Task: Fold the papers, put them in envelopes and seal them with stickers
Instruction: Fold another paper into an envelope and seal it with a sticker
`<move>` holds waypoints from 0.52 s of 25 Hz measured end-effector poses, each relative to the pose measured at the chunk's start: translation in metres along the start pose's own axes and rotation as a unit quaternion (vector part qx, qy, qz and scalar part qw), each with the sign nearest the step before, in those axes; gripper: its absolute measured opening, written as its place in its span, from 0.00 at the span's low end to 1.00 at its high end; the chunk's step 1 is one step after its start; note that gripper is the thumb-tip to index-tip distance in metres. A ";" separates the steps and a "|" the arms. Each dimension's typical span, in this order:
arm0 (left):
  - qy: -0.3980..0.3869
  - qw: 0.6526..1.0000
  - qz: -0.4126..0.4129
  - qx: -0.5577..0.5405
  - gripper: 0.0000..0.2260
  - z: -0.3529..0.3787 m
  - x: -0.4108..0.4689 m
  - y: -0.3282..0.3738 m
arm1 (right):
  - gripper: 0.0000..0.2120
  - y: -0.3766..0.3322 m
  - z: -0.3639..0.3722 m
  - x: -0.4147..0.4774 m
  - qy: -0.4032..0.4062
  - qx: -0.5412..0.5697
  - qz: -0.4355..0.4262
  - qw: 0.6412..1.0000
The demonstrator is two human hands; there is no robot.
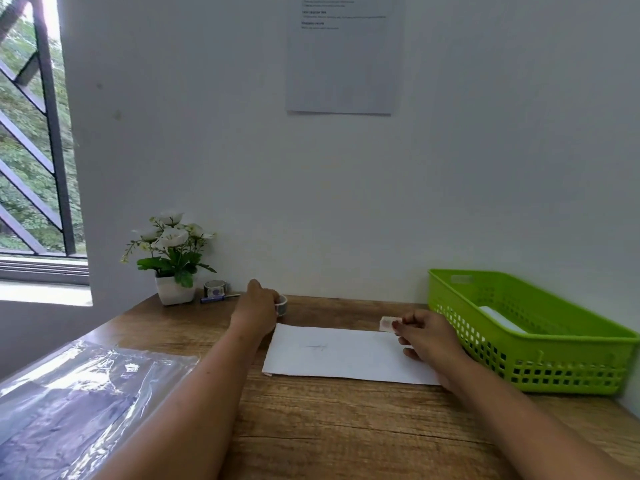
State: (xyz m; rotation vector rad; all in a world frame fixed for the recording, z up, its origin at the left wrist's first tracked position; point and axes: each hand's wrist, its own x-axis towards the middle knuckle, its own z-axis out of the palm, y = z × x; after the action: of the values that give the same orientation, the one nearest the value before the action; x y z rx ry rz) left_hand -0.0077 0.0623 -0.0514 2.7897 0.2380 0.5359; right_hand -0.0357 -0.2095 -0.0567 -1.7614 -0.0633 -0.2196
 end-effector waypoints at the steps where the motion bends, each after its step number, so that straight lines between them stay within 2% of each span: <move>1: 0.008 1.000 -0.016 0.006 0.15 0.000 0.000 -0.005 | 0.07 0.001 0.000 0.001 -0.003 0.000 0.001 1.000; 7: 0.040 0.992 -0.114 0.038 0.11 0.005 0.007 -0.025 | 0.07 -0.001 -0.006 0.003 0.014 0.011 0.005 1.000; 11: 0.047 0.994 -0.098 0.008 0.12 0.001 0.006 -0.021 | 0.03 -0.004 -0.015 0.005 0.018 0.010 0.025 0.999; 13: 0.063 0.996 -0.050 -0.046 0.11 -0.008 0.006 0.000 | 0.02 -0.005 -0.018 0.005 0.022 0.012 0.030 0.999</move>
State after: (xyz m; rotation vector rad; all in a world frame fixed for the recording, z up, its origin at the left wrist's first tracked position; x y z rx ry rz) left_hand -0.0054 0.0658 -0.0427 2.6422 0.3681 0.6810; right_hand -0.0336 -0.2264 -0.0473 -1.7309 0.0198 -0.2132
